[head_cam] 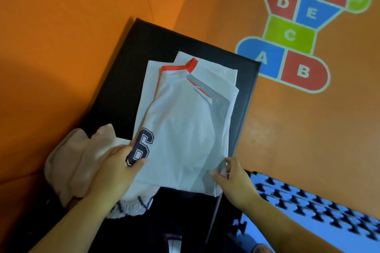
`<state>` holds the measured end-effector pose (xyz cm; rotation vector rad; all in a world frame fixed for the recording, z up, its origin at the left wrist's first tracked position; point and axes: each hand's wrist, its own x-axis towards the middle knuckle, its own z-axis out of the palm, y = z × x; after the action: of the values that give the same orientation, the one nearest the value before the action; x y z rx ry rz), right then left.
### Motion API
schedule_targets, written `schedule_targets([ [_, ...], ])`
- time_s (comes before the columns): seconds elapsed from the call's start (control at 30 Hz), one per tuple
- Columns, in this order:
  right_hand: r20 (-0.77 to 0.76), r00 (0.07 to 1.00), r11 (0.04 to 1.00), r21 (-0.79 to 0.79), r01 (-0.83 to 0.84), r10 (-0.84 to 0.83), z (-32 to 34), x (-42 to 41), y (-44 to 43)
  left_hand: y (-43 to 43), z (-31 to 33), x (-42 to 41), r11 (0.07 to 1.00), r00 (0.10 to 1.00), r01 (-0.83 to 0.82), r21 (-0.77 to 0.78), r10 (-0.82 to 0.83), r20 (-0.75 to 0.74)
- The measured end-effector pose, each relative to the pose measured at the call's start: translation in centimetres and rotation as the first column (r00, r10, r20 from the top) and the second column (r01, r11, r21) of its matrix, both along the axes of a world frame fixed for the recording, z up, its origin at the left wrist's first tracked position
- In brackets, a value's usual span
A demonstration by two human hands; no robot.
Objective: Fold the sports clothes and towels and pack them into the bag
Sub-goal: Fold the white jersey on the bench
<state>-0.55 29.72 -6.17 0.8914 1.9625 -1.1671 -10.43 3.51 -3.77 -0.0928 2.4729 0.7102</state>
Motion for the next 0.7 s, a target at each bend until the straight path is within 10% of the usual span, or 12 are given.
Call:
schedule_targets([
  [0.5,-0.291,0.955,0.988,0.116,0.099,-0.061,0.3,3.5,-3.3,-2.2,1.2,2.7,0.987,0.994,-0.048,0.150,0.062,-0.087],
  [0.7,-0.198,0.952,0.965,-0.169,0.202,-0.234,1.1,3.6,-2.7,-2.3,2.1,3.6,0.948,0.991,-0.131,0.289,0.131,0.021],
])
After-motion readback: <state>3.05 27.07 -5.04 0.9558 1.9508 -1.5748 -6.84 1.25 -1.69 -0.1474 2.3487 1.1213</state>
